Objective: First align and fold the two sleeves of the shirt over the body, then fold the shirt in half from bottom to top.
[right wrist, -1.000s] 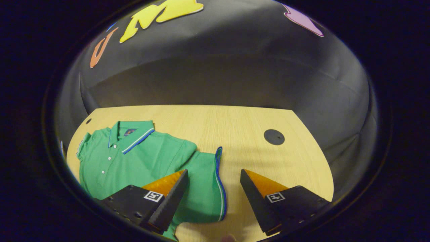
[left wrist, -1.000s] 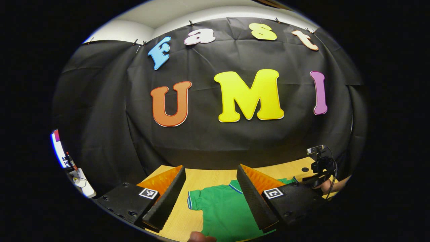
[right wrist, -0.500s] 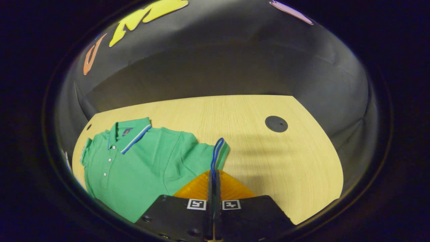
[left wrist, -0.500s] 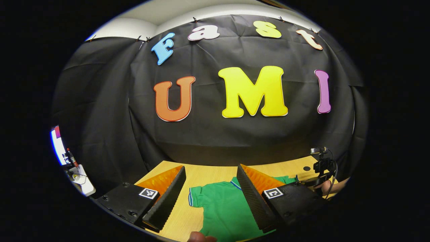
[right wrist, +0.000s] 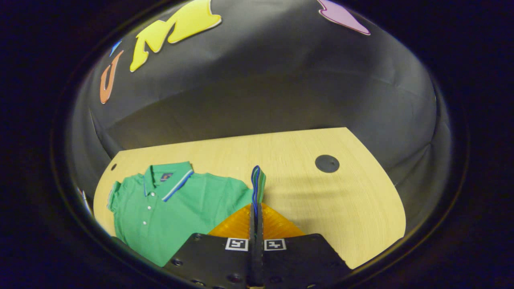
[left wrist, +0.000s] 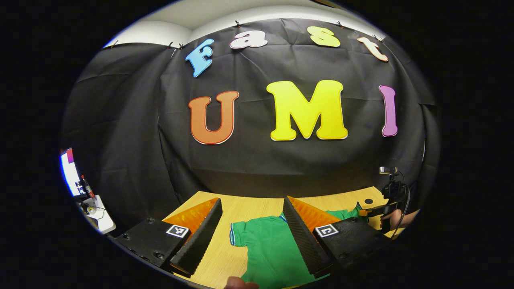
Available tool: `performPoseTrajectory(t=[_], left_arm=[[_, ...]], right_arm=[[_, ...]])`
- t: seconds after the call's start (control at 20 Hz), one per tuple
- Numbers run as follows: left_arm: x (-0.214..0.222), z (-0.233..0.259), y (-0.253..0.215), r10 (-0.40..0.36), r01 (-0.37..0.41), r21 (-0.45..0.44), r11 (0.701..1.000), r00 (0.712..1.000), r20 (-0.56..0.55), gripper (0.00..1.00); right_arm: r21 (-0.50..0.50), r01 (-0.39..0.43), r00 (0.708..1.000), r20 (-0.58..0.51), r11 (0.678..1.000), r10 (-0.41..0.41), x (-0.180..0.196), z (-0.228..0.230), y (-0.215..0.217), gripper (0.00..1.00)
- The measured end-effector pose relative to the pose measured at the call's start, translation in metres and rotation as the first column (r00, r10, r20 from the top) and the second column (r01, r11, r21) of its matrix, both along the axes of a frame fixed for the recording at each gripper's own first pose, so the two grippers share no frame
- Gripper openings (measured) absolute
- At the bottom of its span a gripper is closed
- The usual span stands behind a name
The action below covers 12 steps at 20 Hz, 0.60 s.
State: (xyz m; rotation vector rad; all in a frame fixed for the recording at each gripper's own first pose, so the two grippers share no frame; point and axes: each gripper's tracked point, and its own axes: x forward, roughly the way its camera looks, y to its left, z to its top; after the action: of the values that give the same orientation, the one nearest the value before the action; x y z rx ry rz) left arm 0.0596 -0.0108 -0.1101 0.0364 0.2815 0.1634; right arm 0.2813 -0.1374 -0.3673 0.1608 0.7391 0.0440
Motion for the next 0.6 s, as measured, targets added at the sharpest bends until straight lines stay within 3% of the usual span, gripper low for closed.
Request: performPoseTrajectory(t=[0.35,0.6], left_arm=[[-0.011,0.011,0.024,0.022,-0.022,0.017,1.000,0.999,0.027,0.98],[-0.019,0.020,0.050,0.056,-0.058,0.035,0.998,0.997,0.048,0.98]], right_arm=[[0.081,-0.049,0.999,0.024,0.996,0.047,-0.004,0.043,0.089,0.00],[0.105,-0.106,0.994,-0.005,0.989,0.107,-0.006,0.040,0.166,0.00]])
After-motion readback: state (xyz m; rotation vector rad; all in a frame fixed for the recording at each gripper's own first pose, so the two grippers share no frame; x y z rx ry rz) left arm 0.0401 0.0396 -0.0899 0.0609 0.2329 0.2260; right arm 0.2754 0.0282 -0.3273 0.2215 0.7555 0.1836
